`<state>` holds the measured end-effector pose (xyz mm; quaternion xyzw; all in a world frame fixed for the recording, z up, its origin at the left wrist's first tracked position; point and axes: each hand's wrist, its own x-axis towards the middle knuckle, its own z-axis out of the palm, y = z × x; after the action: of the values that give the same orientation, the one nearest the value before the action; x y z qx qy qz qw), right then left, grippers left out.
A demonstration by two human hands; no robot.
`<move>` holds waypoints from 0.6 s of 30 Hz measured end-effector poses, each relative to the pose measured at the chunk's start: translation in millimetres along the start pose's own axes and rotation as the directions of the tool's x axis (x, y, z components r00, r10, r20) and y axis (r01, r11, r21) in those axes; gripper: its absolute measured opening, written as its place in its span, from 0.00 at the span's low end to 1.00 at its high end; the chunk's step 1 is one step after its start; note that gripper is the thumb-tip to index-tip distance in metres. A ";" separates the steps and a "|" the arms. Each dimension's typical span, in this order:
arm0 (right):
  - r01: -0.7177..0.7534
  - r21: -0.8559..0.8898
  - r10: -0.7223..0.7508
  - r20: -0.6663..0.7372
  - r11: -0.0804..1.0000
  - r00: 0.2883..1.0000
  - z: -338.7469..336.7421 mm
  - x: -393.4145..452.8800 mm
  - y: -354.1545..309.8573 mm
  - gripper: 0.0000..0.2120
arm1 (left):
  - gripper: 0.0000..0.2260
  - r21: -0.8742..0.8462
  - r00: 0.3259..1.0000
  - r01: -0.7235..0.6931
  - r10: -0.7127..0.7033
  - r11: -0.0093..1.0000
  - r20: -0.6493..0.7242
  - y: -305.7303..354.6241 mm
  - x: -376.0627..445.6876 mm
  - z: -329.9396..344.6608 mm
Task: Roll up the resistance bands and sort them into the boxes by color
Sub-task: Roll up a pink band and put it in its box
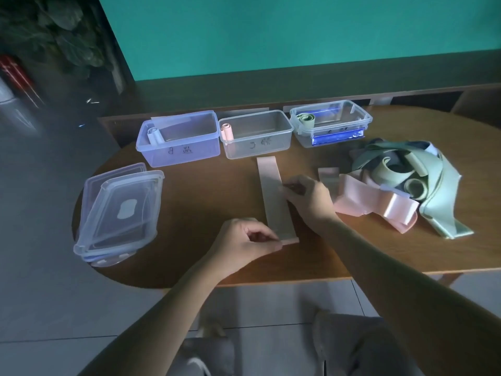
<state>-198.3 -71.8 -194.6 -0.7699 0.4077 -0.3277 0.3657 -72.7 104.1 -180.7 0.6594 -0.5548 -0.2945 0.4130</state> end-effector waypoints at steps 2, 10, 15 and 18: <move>0.001 0.025 -0.003 0.042 1.000 0.999 -10.5 -30.8 -5.4 0.09 | 0.05 0.016 0.999 0.002 -0.002 1.000 -0.042 2.2 -3.0 2.3; 0.061 0.133 -0.089 0.215 0.989 0.973 -46.3 -103.1 -6.7 0.04 | 0.04 0.056 0.989 0.031 -0.023 0.998 -0.149 4.7 -9.7 10.7; 0.191 0.025 -0.190 0.277 0.981 0.942 -43.3 -102.6 -1.1 0.02 | 0.04 0.110 0.990 0.032 -0.017 0.993 -0.138 2.0 -10.7 13.0; 0.236 -0.061 -0.211 0.269 0.970 0.940 -39.5 -100.7 3.7 0.05 | 0.03 0.147 0.994 0.006 0.010 0.989 -0.110 -4.2 -11.4 12.8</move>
<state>-277.1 2.3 -198.0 -0.8637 0.2805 -0.2438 0.3405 -83.9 112.6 -191.4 0.7030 -0.5519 -0.2153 0.3936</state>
